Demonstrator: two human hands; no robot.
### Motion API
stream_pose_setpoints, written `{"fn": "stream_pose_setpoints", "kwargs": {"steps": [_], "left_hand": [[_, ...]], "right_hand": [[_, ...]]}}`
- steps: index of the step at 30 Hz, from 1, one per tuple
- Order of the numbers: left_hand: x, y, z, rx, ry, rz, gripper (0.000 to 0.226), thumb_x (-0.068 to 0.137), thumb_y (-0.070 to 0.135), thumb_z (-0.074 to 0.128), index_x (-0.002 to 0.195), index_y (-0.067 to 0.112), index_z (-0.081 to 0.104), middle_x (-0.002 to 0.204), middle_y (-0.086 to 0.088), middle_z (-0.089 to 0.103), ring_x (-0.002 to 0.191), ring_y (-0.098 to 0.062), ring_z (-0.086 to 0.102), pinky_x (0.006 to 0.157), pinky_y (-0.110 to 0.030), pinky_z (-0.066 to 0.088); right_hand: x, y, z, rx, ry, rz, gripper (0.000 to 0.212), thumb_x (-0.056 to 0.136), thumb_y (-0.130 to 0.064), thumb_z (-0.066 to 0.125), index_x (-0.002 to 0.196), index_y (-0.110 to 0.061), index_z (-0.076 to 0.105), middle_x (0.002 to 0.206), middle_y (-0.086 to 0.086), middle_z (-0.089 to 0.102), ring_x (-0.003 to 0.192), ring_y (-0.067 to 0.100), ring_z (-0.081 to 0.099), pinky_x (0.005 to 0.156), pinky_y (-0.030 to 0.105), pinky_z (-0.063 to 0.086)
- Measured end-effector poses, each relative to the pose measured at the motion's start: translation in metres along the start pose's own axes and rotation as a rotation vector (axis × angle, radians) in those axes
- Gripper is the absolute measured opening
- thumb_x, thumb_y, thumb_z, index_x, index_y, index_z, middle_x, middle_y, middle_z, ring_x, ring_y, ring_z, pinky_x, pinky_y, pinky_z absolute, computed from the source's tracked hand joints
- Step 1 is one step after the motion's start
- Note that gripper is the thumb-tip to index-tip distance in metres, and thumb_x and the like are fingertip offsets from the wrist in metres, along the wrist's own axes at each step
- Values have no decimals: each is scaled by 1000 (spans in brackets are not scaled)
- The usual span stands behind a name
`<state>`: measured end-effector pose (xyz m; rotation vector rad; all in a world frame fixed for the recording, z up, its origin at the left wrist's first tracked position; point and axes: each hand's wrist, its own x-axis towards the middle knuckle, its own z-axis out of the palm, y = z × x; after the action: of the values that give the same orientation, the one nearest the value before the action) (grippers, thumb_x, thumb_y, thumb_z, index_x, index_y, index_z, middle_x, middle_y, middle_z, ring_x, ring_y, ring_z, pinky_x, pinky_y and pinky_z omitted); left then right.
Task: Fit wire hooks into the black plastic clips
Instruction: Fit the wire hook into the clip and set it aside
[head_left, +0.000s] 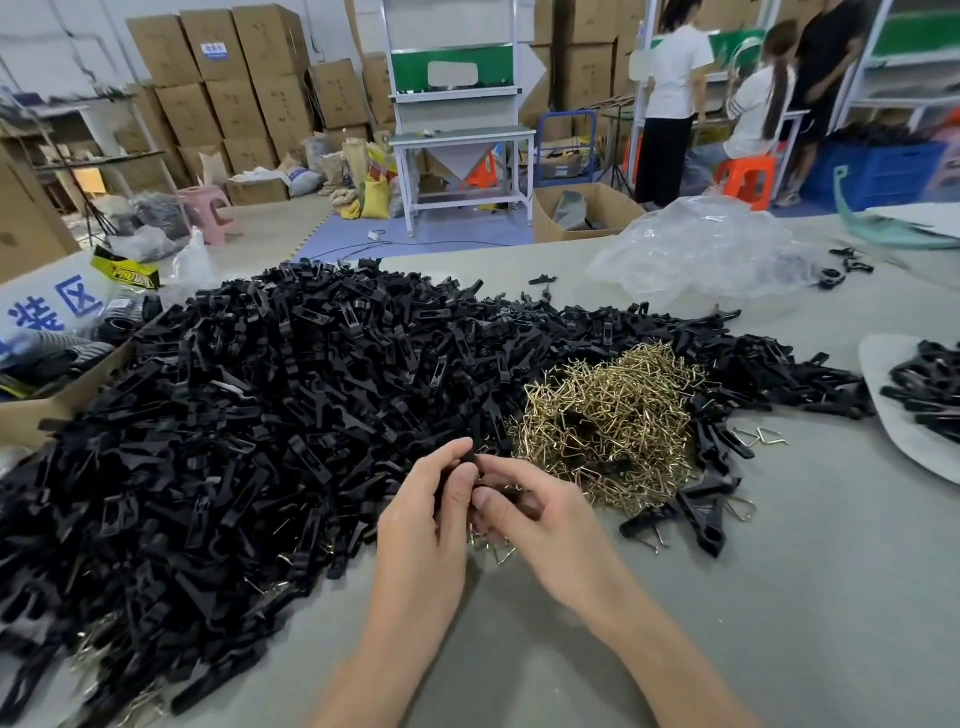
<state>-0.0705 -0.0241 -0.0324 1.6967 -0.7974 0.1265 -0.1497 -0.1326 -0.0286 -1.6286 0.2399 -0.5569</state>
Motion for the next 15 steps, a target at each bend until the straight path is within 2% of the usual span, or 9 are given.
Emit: {"fn": "stream_pose_setpoints", "kwargs": {"steps": [4, 6, 8, 11, 15], "left_hand": [[0, -3, -2, 21, 2, -6, 29, 95, 48, 45, 120, 43, 60, 90, 22, 68, 73, -1, 64, 65, -7, 44], [2, -7, -5, 56, 24, -16, 31, 96, 51, 42, 120, 45, 59, 90, 19, 67, 77, -3, 64, 68, -9, 45], [4, -11, -8, 96, 49, -32, 33, 97, 53, 39, 123, 45, 58, 98, 23, 65, 87, -2, 64, 75, -13, 46], [6, -16, -11, 172, 62, -24, 33, 101, 47, 39, 129, 38, 55, 113, 34, 57, 107, 10, 55, 85, -8, 42], [8, -16, -11, 213, 98, 9, 30, 103, 40, 42, 130, 34, 53, 113, 30, 54, 106, 9, 54, 83, -7, 40]], "right_hand": [[1, 0, -3, 12, 14, 25, 24, 97, -12, 65, 117, -26, 70, 93, -12, 76, 77, 4, 71, 70, 16, 54], [2, 0, -5, 36, 52, 37, 22, 97, -15, 66, 116, -24, 71, 93, -11, 75, 75, 5, 70, 70, 18, 54], [4, 0, -9, 110, 104, 51, 18, 97, -16, 66, 111, -24, 73, 89, -7, 75, 73, 9, 69, 68, 19, 54], [6, 0, -13, 196, 161, 64, 14, 97, -20, 65, 102, -26, 77, 87, -2, 74, 72, 14, 68, 68, 24, 57], [7, 0, -16, 310, 191, 90, 12, 94, -20, 68, 104, -22, 74, 87, 3, 70, 72, 16, 67, 69, 28, 58]]}}
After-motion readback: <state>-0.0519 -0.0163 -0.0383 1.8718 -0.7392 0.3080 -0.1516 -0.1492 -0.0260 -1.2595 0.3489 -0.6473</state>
